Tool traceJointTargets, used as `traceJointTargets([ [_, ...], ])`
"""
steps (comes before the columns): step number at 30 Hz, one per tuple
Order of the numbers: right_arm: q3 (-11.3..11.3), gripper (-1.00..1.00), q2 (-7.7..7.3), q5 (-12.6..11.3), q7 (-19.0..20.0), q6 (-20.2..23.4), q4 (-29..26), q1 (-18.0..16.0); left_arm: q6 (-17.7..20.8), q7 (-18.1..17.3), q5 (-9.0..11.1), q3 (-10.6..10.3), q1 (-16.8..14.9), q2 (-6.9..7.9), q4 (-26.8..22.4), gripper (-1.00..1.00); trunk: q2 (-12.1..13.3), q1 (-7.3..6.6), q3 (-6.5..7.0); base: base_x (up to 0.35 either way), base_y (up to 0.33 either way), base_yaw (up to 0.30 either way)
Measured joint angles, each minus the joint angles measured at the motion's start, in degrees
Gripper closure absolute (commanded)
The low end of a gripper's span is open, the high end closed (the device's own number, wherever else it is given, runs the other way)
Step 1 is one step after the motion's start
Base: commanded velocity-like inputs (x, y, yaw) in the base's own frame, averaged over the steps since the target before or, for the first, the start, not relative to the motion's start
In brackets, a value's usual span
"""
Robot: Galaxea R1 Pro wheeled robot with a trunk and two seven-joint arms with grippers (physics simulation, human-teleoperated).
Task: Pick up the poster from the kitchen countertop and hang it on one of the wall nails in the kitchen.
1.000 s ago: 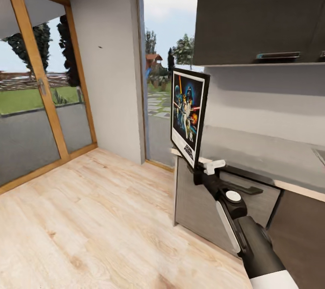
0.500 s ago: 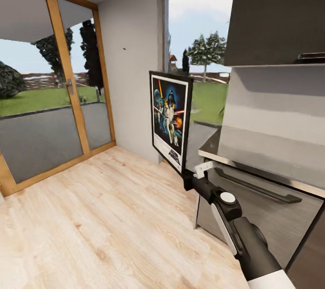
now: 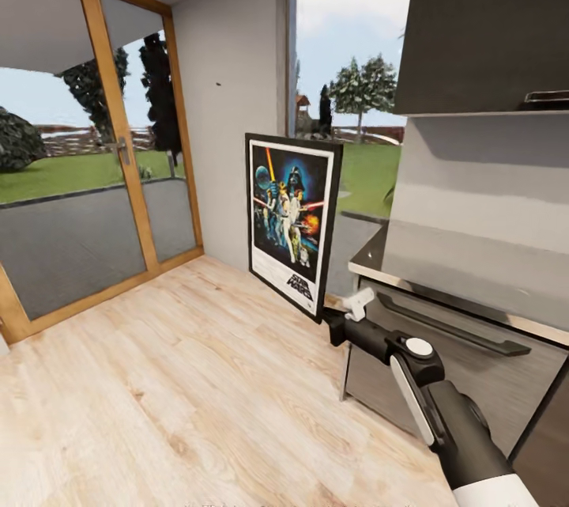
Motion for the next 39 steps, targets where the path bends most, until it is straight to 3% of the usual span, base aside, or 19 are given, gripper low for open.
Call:
traceJointTargets([
  [18, -0.4, 1.00, 0.09, -0.1, 0.0, 0.0, 0.0, 0.0, 0.1, 0.0, 0.1, 0.0, 0.0, -0.01, 0.0, -1.00, 6.4, -3.51, 1.24, 0.000, 0.000, 0.000],
  [34, -0.6, 1.00, -0.01, 0.0, 2.6, 0.0, 0.2, 0.0, 0.1, 0.0, 0.1, 0.0, 0.0, -0.01, 0.0, -1.00, 12.8, -7.02, 3.93, 0.000, 0.000, 0.000],
  [36, -0.9, 1.00, -0.08, -0.1, 2.8, 0.0, 0.7, 0.0, 0.0, -0.1, 0.1, -0.1, 0.0, -0.01, 0.0, -1.00, 13.6, -7.46, 4.29, 0.000, 0.000, 0.000],
  [39, -3.4, 1.00, -0.46, -1.6, 4.3, -0.1, 1.8, 0.0, 0.2, -0.1, 0.1, -0.3, 0.0, -0.01, -0.4, -1.00, 14.8, -8.12, 4.83, 0.000, 0.000, 0.000],
])
